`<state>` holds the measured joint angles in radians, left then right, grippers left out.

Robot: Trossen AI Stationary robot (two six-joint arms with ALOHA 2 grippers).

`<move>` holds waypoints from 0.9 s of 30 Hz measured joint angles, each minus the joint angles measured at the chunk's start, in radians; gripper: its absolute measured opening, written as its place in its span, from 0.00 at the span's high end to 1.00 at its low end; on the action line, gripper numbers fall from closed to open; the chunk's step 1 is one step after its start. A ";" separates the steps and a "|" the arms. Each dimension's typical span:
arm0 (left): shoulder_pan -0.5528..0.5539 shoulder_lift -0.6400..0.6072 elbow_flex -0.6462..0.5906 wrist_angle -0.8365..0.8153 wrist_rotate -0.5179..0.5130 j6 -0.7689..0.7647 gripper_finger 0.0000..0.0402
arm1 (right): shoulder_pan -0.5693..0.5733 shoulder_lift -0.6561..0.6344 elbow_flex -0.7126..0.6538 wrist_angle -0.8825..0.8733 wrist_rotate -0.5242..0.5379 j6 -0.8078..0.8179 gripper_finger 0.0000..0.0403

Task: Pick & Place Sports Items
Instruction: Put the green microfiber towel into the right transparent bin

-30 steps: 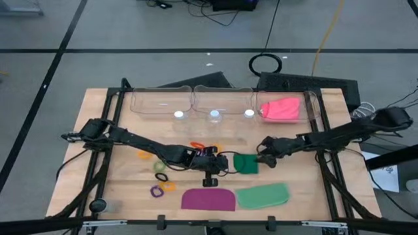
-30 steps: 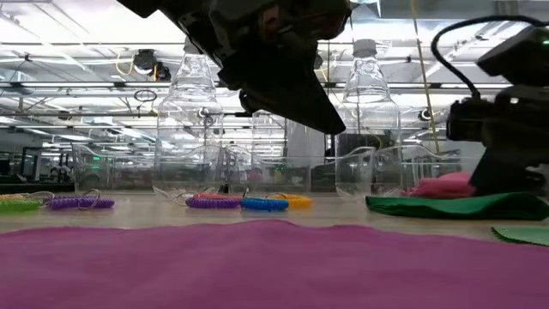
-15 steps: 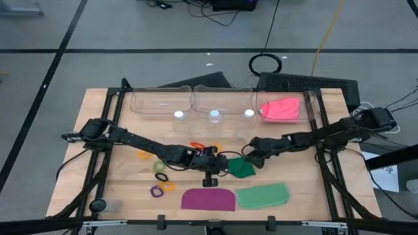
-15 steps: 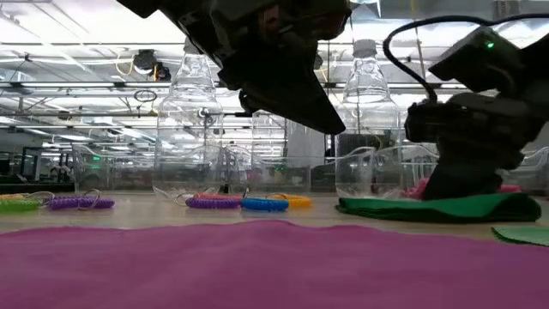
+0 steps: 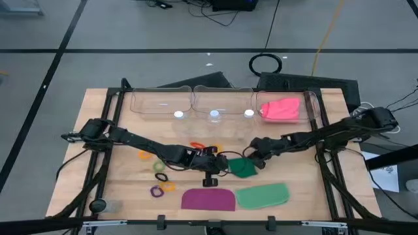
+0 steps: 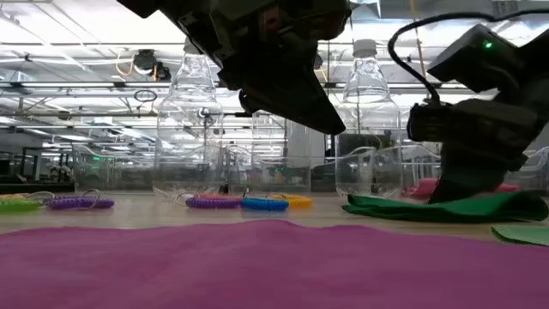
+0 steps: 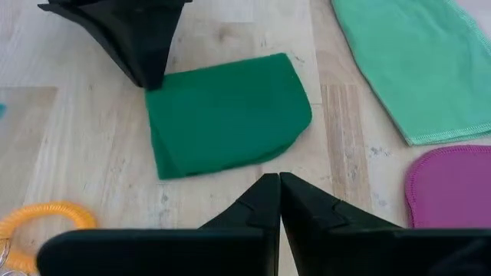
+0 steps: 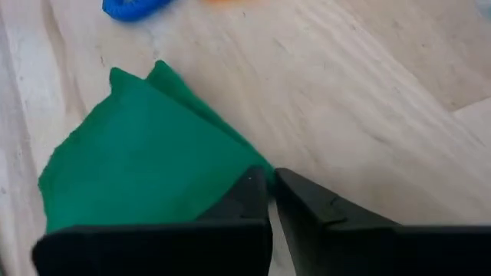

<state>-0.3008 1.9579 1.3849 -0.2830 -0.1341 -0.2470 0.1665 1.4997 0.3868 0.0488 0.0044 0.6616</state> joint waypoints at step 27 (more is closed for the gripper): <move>0.007 0.000 0.000 -0.002 0.000 -0.006 0.98 | 0.056 -0.544 0.175 -0.119 0.156 -0.206 1.00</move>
<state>-0.2935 1.9579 1.3846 -0.2852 -0.1341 -0.2529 0.2226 0.9556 0.5621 -0.0700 0.1606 0.4559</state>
